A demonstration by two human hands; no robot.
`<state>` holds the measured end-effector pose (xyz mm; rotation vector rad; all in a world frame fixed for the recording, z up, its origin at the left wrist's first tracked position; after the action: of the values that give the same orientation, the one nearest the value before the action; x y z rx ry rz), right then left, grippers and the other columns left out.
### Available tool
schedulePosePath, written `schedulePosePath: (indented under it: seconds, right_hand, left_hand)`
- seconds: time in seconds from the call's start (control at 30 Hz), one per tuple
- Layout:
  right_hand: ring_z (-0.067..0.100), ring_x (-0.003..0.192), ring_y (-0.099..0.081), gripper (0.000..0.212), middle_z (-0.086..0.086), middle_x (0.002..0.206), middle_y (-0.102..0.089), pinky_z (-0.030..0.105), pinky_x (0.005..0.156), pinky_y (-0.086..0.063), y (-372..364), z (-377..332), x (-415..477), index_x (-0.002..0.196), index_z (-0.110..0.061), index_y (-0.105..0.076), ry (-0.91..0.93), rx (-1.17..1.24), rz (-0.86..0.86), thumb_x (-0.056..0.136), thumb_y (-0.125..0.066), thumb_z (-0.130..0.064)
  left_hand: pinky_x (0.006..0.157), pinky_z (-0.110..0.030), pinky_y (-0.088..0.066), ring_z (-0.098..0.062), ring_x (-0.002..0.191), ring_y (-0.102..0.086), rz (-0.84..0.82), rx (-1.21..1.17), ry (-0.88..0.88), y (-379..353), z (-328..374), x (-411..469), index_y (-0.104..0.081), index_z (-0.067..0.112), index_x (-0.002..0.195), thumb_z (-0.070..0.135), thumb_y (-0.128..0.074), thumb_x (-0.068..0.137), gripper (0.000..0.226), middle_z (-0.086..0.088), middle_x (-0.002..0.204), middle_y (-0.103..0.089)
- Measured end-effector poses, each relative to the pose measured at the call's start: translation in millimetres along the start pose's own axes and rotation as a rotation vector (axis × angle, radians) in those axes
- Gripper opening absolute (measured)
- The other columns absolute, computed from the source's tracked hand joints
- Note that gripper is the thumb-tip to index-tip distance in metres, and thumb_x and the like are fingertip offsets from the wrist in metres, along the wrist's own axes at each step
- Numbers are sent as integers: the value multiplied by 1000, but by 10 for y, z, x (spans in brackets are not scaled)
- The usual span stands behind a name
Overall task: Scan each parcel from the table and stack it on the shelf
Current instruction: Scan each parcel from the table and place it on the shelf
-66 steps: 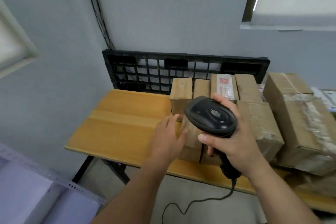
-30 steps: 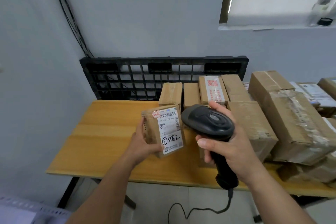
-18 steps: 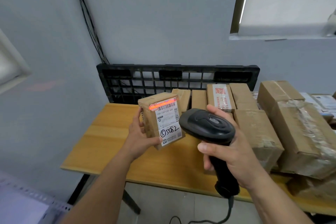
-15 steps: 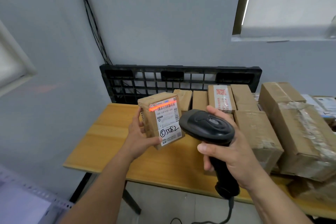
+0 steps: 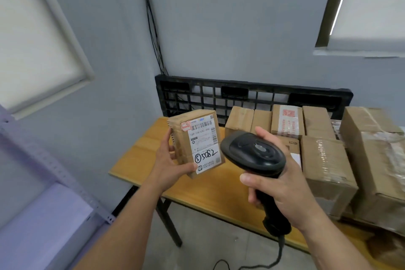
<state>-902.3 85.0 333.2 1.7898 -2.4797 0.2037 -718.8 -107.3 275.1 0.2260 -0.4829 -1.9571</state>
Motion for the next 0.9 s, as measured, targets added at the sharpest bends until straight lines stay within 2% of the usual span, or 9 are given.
schedulePosePath:
  seconds: [0.07, 0.13, 0.3, 0.4, 0.53, 0.67, 0.8, 0.9]
  right_hand:
    - [37, 52, -61, 92, 3, 107, -69, 40, 50, -54, -84, 0, -1, 134, -48, -45, 13, 0, -34, 62, -89, -11]
    - [35, 52, -60, 91, -4, 112, -67, 41, 50, -54, -190, 14, -2, 134, -47, -45, 12, 21, -72, 58, -82, -12]
    - [28, 52, -61, 92, 10, 117, -62, 34, 49, -54, -569, 21, -33, 134, -45, -44, 17, 28, -178, 57, -81, -13]
    - [30, 51, -60, 92, 18, 109, -63, 33, 47, -52, -861, -25, -63, 135, -44, -43, 24, 42, -233, 58, -80, -11]
    - [33, 50, -58, 91, 13, 94, -70, 42, 48, -50, -1332, -134, -136, 136, -40, -43, 40, 81, -315, 59, -78, -5]
    - [33, 48, -56, 90, 14, 84, -70, 41, 47, -47, -1884, -155, -238, 134, -41, -44, 58, 76, -349, 67, -80, 6]
    - [31, 45, -53, 90, 13, 75, -68, 37, 44, -46, -2489, -127, -396, 131, -42, -46, 44, 98, -348, 64, -85, 4]
    - [31, 44, -53, 86, 16, 67, -65, 37, 44, -45, -2915, -152, -527, 131, -42, -45, 65, 102, -352, 64, -77, 1]
  left_hand:
    - [93, -37, -48, -20, 116, -50, 56, -5, 15, 124, 1, -147, -11, 41, 148, 20, -89, 64, 117, -5, 134, -43]
    - [92, -37, -49, -19, 114, -52, 107, -17, 30, 257, -12, -302, -13, 39, 148, 20, -88, 64, 114, -5, 132, -44]
    - [69, -17, -49, -12, 109, -54, 218, -52, 54, 636, -61, -671, -18, 38, 145, 29, -88, 57, 112, -4, 130, -45]
    - [71, -17, -47, -10, 109, -52, 266, -71, 58, 892, -119, -865, -18, 39, 145, 26, -89, 61, 110, -3, 133, -43]
    - [73, -16, -46, -6, 108, -52, 316, -64, 69, 1278, -251, -1130, -19, 44, 141, 29, -88, 56, 111, 0, 134, -43]
    - [81, -22, -50, -13, 114, -52, 348, -50, 91, 1757, -427, -1377, -20, 46, 140, 32, -83, 52, 109, -2, 136, -43]
    - [67, -5, -47, 0, 105, -53, 384, -83, 79, 2289, -586, -1654, -23, 46, 135, 25, -80, 52, 104, 0, 131, -45]
    - [65, -6, -47, -2, 108, -52, 400, -81, 62, 2681, -709, -1832, -23, 44, 138, 23, -84, 54, 106, 0, 130, -44]
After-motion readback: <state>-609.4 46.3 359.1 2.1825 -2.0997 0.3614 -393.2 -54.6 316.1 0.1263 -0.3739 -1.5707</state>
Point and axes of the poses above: each hand's wrist, its own x-axis towards the middle knuckle, its own y-axis out of the back of the hand, z = x × y, the point moved 3 cm from there along x, towards the middle knuckle
